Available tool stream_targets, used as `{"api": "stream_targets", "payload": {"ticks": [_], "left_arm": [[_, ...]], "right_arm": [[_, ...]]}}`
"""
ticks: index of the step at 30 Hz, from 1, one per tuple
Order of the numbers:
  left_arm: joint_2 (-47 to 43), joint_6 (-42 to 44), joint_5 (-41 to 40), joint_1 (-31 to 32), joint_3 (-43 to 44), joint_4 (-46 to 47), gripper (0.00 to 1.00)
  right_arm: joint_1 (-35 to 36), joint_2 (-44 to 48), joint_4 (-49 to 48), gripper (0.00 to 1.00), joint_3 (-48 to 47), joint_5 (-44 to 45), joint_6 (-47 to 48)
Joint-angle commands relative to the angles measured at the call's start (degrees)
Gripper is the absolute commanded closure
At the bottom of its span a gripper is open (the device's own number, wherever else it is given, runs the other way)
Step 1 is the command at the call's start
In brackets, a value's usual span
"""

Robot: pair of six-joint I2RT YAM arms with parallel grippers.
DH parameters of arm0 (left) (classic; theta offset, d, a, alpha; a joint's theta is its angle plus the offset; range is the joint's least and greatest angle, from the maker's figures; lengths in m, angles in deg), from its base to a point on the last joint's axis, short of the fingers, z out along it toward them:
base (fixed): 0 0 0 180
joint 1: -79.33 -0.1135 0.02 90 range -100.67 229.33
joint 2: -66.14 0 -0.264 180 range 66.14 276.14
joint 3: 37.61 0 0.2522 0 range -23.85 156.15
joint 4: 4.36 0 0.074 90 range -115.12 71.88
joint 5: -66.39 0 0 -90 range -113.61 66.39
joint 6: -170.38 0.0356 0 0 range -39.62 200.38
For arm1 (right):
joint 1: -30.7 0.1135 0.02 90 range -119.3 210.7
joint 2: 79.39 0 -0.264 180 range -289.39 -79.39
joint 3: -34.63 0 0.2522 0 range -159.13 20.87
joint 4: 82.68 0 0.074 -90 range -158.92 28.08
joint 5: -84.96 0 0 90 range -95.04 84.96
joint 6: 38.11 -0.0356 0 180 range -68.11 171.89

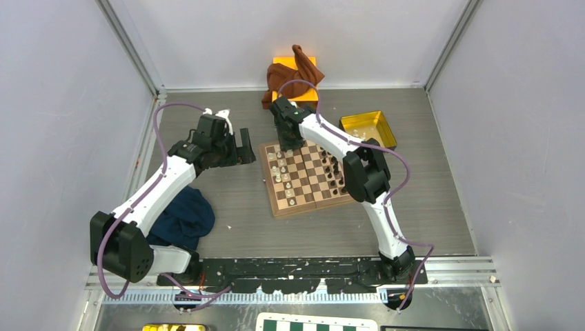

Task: Set up the chess pieces on the board
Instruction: Place the chess piece on the chessboard.

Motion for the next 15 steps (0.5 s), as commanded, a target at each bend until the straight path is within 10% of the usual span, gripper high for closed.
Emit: {"api": "stream_targets", "payload": {"ticks": [1, 15], "left_arm": [[-0.22, 1.10, 0.18, -0.38, 1.05, 2.06, 0.03], [3.30, 2.46, 3.59, -0.02, 7.22, 4.18, 0.03]], "right_arm": [[0.38, 1.47, -0.74, 0.62, -0.84, 0.53, 1.29], [-1.94, 9.16, -1.87, 0.61, -3.26, 3.66, 1.53]]}}
